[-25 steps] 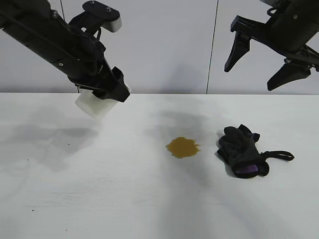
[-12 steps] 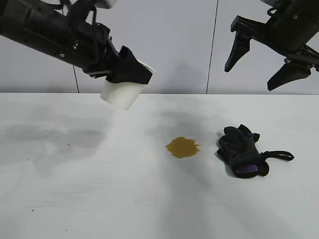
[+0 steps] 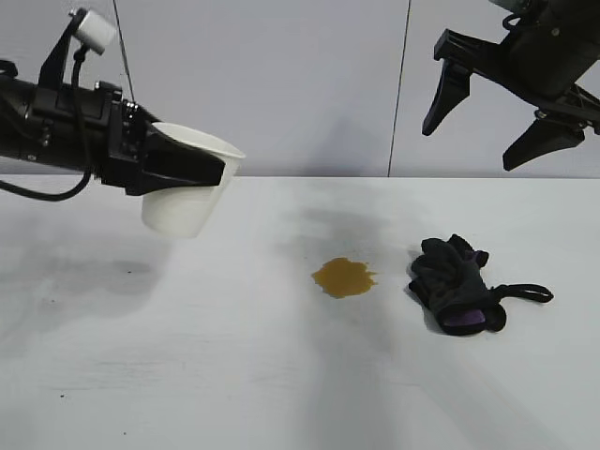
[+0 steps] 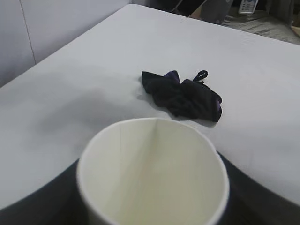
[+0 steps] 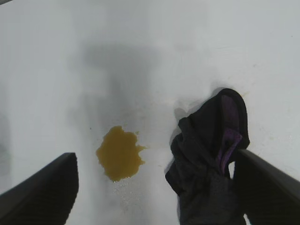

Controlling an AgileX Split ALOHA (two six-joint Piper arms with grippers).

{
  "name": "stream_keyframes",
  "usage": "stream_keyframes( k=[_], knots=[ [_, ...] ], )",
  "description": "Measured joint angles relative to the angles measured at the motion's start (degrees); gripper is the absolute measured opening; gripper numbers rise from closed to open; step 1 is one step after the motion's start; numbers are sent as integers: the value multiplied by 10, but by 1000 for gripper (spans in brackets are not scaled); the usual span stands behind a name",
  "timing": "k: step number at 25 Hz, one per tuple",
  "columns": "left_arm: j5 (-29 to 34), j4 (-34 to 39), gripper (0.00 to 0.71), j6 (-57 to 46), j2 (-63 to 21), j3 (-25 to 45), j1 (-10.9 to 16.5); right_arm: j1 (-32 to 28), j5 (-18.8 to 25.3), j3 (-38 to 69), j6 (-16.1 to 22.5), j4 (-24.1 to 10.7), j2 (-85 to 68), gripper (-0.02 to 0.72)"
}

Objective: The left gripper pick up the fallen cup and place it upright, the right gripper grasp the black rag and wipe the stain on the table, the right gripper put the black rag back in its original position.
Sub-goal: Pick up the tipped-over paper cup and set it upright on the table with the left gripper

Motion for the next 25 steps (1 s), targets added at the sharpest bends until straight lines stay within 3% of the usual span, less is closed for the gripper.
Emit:
stream_keyframes(
  k=[3, 7, 14, 25],
  knots=[
    [18, -1, 426, 26, 31, 0, 7, 0, 0, 0, 0, 0, 0, 622],
    [-16, -1, 426, 78, 55, 0, 7, 0, 0, 0, 0, 0, 0, 622],
    [60, -4, 426, 209, 60, -1, 10, 0, -1, 0, 0, 0, 0, 622],
    [64, -5, 424, 254, 131, -1, 10, 0, -1, 0, 0, -1, 0, 622]
  ],
)
